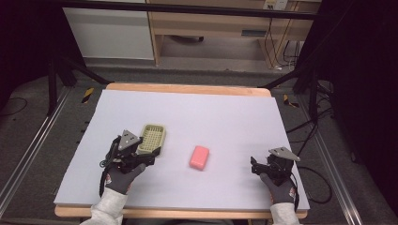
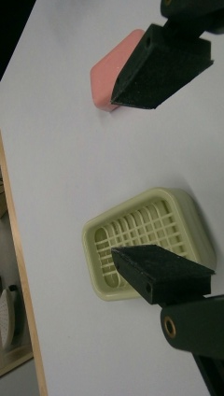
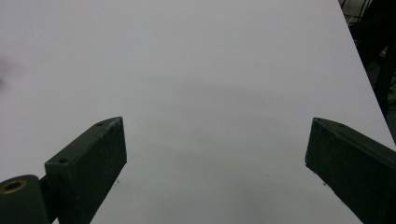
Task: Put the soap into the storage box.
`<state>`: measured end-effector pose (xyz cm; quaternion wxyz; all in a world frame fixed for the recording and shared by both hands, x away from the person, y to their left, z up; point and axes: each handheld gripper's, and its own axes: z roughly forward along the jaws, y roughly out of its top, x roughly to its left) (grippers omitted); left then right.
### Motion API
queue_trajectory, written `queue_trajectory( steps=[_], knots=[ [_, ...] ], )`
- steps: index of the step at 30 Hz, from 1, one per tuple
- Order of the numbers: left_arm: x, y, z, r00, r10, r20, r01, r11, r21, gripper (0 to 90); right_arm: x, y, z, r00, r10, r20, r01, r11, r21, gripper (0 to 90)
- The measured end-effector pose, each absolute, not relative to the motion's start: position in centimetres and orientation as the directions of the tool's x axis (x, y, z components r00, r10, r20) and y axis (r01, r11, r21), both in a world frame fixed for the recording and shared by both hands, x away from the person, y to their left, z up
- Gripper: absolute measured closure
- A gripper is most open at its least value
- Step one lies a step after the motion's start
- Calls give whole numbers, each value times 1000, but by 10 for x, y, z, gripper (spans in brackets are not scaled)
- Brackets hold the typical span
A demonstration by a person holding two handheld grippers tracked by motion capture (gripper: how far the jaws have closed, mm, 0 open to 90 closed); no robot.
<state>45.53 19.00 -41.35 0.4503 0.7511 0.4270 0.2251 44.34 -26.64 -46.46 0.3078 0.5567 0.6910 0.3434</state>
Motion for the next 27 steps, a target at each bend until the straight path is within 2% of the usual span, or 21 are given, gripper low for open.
queue_trajectory(
  steps=[27],
  knots=[
    [461,156,-411,568,823,-26,424,-265,866,213,444,-267,-466,-183,982,-42,558,139,818,55]
  ],
)
